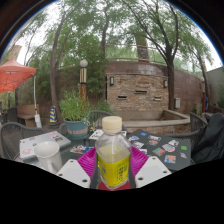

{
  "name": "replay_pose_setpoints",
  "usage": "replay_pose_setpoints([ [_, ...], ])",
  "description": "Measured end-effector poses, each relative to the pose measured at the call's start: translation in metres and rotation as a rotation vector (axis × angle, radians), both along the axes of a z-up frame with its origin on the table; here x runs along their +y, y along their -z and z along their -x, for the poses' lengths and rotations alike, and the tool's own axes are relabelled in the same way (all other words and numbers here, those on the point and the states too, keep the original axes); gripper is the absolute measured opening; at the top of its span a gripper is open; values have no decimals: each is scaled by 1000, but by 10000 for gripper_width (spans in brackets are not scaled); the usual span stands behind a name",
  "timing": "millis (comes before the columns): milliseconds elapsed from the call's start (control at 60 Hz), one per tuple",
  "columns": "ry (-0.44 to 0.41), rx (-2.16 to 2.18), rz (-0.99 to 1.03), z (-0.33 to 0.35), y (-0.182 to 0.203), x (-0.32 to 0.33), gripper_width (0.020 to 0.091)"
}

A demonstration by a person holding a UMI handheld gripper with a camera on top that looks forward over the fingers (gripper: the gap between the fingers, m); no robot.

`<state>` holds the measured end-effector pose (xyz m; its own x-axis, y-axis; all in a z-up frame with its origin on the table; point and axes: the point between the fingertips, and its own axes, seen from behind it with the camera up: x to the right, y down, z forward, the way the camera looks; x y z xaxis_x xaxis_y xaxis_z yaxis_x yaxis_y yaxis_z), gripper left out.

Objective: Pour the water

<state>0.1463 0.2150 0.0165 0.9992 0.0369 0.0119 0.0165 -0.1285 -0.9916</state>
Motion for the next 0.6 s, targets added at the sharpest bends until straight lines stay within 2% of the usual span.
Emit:
replay_pose_setpoints([
  [100, 15, -7, 59, -15, 42, -8, 454],
  [133, 20, -7, 42, 3, 26, 6, 455],
  [267, 20, 9, 22, -1, 29, -5, 460],
  [383, 47, 8, 42, -1, 29, -2, 620],
  [417, 58, 4, 68, -2, 32, -4, 720],
  [450, 59, -1, 81, -3, 34, -10, 850],
  [467, 58, 0, 85, -1, 34, -15, 862],
  [517, 74, 10, 82, -4, 33, -29, 823],
  [600, 79, 27, 76, 3, 23, -64, 843],
])
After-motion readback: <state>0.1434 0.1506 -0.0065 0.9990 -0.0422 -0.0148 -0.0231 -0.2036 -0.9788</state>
